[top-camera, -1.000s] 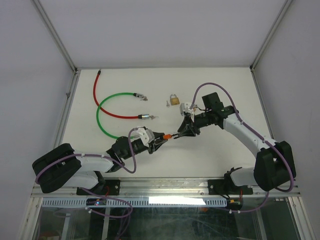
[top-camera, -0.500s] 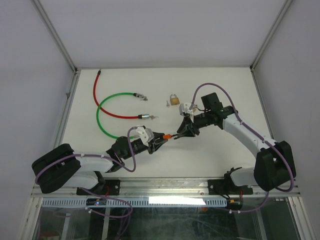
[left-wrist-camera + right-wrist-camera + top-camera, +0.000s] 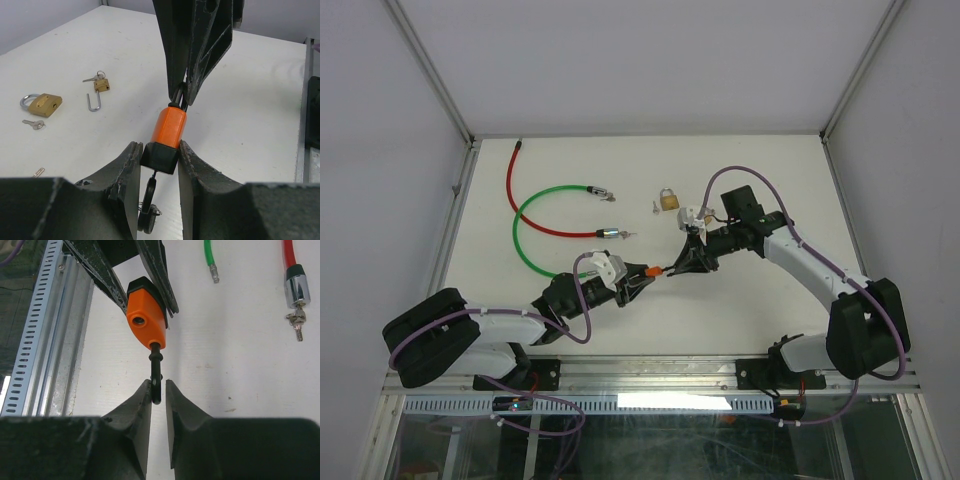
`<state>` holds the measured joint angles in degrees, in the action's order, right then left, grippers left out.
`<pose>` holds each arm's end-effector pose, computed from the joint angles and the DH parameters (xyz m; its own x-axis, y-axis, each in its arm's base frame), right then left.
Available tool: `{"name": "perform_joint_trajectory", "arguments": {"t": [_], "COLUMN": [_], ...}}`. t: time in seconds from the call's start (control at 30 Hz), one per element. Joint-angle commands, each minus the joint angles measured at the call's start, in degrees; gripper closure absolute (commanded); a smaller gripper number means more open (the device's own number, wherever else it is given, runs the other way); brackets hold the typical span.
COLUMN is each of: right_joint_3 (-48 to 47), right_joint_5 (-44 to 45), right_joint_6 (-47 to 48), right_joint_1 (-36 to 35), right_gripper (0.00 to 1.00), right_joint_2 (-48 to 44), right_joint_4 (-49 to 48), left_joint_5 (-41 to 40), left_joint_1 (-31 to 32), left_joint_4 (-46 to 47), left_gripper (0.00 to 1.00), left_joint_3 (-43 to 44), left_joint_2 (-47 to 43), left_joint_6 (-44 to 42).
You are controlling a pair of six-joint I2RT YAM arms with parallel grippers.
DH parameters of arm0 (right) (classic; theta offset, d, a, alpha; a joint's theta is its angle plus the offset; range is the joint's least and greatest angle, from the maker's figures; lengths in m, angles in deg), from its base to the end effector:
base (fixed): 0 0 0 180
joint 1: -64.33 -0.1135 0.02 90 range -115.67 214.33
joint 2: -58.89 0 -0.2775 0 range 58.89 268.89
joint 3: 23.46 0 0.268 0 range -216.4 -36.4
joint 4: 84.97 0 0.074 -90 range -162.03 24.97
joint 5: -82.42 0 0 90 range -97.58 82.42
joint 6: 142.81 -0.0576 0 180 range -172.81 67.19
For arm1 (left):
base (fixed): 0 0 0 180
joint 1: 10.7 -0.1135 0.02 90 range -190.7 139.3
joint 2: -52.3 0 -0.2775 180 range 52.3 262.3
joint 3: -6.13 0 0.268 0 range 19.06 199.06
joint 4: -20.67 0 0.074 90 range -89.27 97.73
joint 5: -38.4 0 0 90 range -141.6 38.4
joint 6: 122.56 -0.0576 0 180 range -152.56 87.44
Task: Lock with the key
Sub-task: Lock the lock.
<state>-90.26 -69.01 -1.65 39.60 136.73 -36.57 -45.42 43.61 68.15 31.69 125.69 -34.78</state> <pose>0.2297 0.1615 0.2460 -0.0188 -0.4188 -0.9079 -0.9890 -0.1253 0.0783 0.1419 -0.2082 0.1800 0.0302 0.0240 -0.9993 0.8698 0.4920 0.0381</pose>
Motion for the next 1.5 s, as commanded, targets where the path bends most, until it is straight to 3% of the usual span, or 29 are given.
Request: {"name": "perform_joint_trajectory", "arguments": {"t": [0.0, 0.1, 0.3, 0.53, 0.7, 0.8, 1.1, 1.27, 1.37, 1.47], "right_joint_3": [-0.85, -1.13, -1.69, -2.91, -3.02, -2.83, -2.65, -2.7, -3.47, -5.07], "right_joint_5": [-1.9, -2.09, -2.63, -1.76, -1.16, -1.3, -2.71, -4.3, -4.86, -4.9], "right_joint_6": [1.02, 1.69, 1.87, -3.91, -5.13, -5.36, -4.5, -2.29, 0.4, 2.93], "right_joint_1": [-0.29, -0.24, -0.19, 0.02, 0.35, 0.69, 1.43, 1.74, 1.76, 1.88], "right_gripper": [0.83, 1.0, 1.0, 1.0, 1.0, 1.0, 1.0, 1.0, 1.0, 1.0], "right_joint_2": [0.09, 0.29, -0.12, -0.32, -0.54, -0.97, -1.72, -1.99, -1.56, -0.26], "right_joint_4": [-1.04, -0.53, 0.21, -1.78, -2.44, -2.86, -2.39, -0.76, 1.95, 6.0], "left_joint_5": [-0.45, -0.44, 0.11, 0.86, 1.08, 1.03, 2.67, 11.23, 17.19, 21.91], "left_joint_1": [-0.11, -0.15, -0.16, -0.11, -0.15, -0.16, -1.24, -7.16, -11.99, -15.49], "left_joint_4": [5.85, 5.76, 5.74, 5.84, 5.47, 5.16, 4.92, 6.26, 9.92, 11.26], "left_gripper": [1.0, 1.0, 1.0, 0.71, 0.36, 0.25, 0.14, 0.12, 0.03, 0.01], "left_joint_3": [1.88, 1.88, 1.97, 1.58, 0.81, 0.21, -1.06, -2.02, -3.45, -3.6], "left_joint_2": [-2.11, -2.02, -1.76, -1.97, -3.57, -4.79, -6.65, -6.62, -5.97, -4.84], "left_joint_6": [1.1, 1.08, 1.13, 1.58, 1.78, 1.82, 3.87, 10.03, 15.25, 20.1]}}
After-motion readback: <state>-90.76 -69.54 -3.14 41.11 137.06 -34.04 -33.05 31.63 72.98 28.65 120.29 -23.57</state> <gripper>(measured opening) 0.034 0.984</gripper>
